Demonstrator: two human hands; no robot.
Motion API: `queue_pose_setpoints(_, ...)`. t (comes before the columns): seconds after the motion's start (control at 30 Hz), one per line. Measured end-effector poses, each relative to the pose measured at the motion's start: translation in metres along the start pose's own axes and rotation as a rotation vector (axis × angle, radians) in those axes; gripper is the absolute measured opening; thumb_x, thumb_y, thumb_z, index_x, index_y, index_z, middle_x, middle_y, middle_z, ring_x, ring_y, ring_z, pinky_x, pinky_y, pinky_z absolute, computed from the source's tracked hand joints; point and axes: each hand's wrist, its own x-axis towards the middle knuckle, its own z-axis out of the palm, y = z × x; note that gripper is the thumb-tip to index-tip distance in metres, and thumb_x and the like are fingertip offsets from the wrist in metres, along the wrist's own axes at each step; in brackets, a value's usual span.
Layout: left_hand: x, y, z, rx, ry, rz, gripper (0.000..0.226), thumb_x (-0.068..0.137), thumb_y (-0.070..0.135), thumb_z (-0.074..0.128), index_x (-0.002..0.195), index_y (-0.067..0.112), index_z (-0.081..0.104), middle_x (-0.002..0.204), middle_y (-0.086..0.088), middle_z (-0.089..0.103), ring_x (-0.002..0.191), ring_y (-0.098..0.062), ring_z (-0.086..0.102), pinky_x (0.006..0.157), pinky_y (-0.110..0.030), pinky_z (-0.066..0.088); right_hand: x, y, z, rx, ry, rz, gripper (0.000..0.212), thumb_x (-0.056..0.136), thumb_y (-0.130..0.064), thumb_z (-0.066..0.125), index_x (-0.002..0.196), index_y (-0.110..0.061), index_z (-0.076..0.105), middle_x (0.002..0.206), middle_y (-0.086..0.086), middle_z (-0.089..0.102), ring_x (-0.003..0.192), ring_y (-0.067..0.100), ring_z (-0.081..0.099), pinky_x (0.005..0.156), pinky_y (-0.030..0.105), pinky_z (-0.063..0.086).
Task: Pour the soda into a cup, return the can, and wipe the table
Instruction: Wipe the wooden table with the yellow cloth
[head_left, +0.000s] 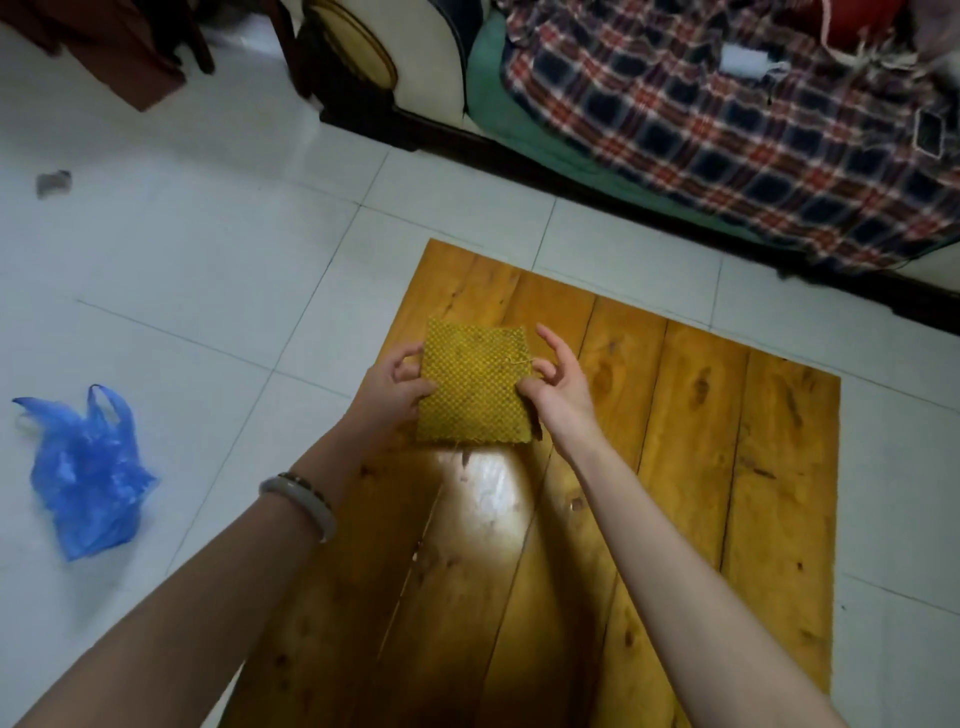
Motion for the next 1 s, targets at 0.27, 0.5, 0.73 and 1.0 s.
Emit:
queue_pose_setpoints(0.27,0.131,0.011,-0.026,0.203,0.006,0.103,0.047,0.085,-0.007,0.052,0.129,0.009,0.048,0.109,-0.013,0.059,0.094,-0.022,0.061,0.065,-0.023,0.053,0.109,0.003,0.038,-0.167,0.044,-0.095,0.052,0.083,0.013,0.053,0.129,-0.012,0.053,0.097,-0.014,0.058,0.079,0.013,0.064,0.077,0.034,0.056)
queue_pose_setpoints(0.5,0.201,-0.001,-0.022,0.347,0.110,0.192,0.043,0.083,-0.003,0.056,0.122,0.015,0.054,0.091,-0.001,0.060,0.087,-0.019,0.061,0.075,-0.033,0.055,0.166,0.025,0.049,-0.210,0.117,-0.076,0.058,0.084,0.011,0.054,0.136,-0.013,0.046,0.110,0.005,0.061,0.064,0.015,0.059,0.069,0.035,0.054)
queue_pose_setpoints(0.73,0.217,-0.019,-0.013,0.575,0.223,0.321,0.035,0.083,0.008,0.060,0.118,0.008,0.056,0.095,-0.003,0.059,0.087,-0.013,0.056,0.075,-0.013,0.044,0.185,0.044,0.050,-0.398,0.153,-0.142,0.060,0.082,0.002,0.061,0.138,-0.016,0.044,0.130,0.000,0.050,0.097,0.011,0.061,0.085,0.019,0.051)
queue_pose_setpoints(1.0,0.141,-0.038,-0.031,0.925,0.148,0.346,0.054,0.080,0.019,0.067,0.127,0.004,0.047,0.122,-0.018,0.051,0.114,-0.031,0.046,0.096,-0.038,0.037,0.120,0.035,0.022,-0.477,0.082,-0.060,0.058,0.082,-0.008,0.065,0.136,-0.013,0.044,0.133,0.005,0.052,0.113,0.017,0.052,0.096,0.031,0.045)
